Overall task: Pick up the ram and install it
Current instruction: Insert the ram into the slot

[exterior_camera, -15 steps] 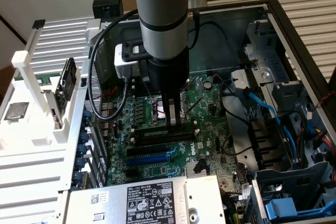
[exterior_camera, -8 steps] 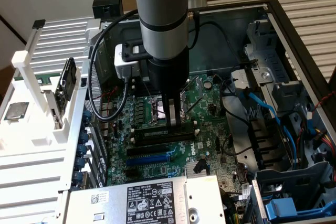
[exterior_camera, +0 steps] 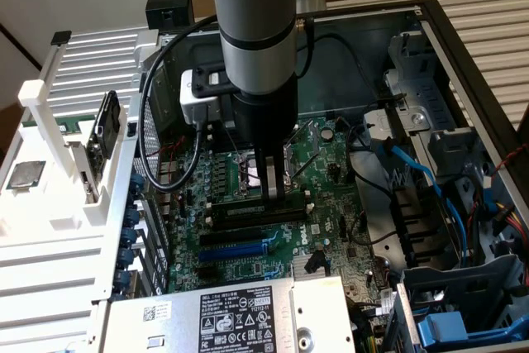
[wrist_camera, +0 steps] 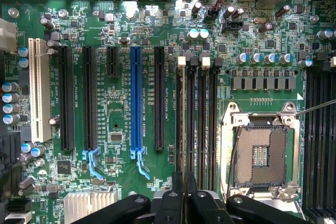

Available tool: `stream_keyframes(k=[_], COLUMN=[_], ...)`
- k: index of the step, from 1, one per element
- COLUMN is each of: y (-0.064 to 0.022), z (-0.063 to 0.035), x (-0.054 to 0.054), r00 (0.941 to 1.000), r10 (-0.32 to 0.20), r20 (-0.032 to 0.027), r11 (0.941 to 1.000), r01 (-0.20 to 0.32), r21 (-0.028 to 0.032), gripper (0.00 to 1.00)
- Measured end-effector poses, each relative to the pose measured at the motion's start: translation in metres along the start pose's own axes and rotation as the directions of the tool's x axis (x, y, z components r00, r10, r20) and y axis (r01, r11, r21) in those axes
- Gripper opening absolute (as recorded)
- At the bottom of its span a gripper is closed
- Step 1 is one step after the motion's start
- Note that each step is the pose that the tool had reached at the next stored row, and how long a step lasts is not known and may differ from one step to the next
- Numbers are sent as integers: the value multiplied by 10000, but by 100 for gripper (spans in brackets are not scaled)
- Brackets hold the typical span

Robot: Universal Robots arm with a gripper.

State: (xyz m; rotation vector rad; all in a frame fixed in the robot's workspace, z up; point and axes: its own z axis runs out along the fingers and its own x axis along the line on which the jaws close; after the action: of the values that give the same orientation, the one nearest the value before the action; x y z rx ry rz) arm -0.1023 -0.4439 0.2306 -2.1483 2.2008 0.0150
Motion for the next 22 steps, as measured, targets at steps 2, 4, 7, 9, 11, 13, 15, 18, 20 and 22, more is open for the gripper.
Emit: stream_keyframes(k=[2, 4, 7, 9, 11, 13, 15, 18, 20, 22], y=[0, 0, 0, 0, 0, -1, -1, -2, -1, -1], z=[1, 2, 3, 3, -10, -23, -22, -24, -24, -23], x=[1, 1, 0, 0, 0, -1, -1, -5, -5, -5], r00=[10000, 10000, 10000, 10000, 10000, 10000, 10000, 10000, 10000, 10000], r10=[0, 0, 0, 0, 0, 0, 0, -2, 0, 0], r20=[0, -1, 0, 2, 2, 3, 5, 1, 1, 2], r11=[10000, 10000, 10000, 10000, 10000, 10000, 10000, 10000, 10000, 10000], r01=[0, 0, 0, 0, 0, 0, 0, 2, 0, 0], r21=[0, -1, 0, 1, 1, 1, 1, -1, -1, 0], gripper=[12, 12, 12, 12, 12, 12, 12, 12, 12, 12])
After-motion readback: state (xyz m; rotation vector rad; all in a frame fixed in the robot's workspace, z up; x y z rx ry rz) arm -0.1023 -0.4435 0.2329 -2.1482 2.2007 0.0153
